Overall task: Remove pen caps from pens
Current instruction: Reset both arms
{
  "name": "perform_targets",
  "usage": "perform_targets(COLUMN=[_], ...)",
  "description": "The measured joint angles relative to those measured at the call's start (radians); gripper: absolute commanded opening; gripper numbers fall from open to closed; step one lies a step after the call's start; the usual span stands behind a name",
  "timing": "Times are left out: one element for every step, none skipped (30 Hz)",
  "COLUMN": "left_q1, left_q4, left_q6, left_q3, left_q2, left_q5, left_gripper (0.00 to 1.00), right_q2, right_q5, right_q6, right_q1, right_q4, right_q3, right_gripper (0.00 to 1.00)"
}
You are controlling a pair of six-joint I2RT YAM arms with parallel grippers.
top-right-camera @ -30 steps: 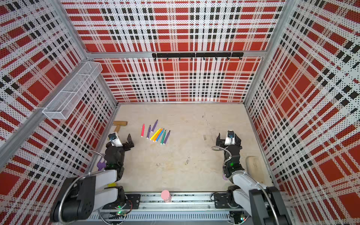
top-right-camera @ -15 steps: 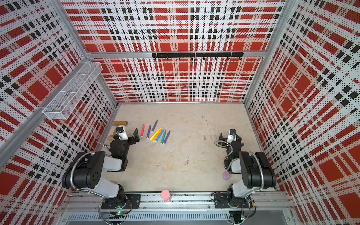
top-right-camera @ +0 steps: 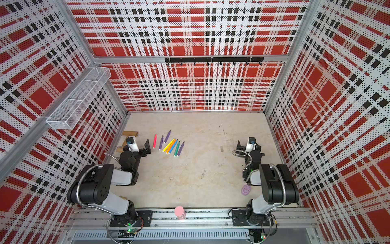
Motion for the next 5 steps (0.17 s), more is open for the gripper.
perform_targets(left_q1=[-0.001,-0.002,-0.002,-0.002,-0.002], left_q4=[0.0,0.0,0.0,0.0,0.0], left_q6=[0.0,0.0,0.0,0.0,0.0], left_q3=[0.0,0.0,0.0,0.0,0.0], left_q2=[0.0,0.0,0.0,0.0,0.0], left_q5=[0.0,-0.001,-0.001,-0.002,-0.003], left_gripper=[0.99,0.99,0.99,1.0,0.99], right_q2=[0.0,0.0,0.0,0.0,0.0], right_q5=[-0.001,-0.002,-0.003,-0.005,-0.005], right_q6=[0.0,0.0,0.0,0.0,0.0], right_q1=[0.0,0.0,0.0,0.0,0.0], right_q4=[-0.002,-0.002,-0.002,-0.002,-0.003], right_q3=[0.002,0.003,0.004,0.004,0.004], right_gripper=[1.0,1.0,1.0,1.0,1.0])
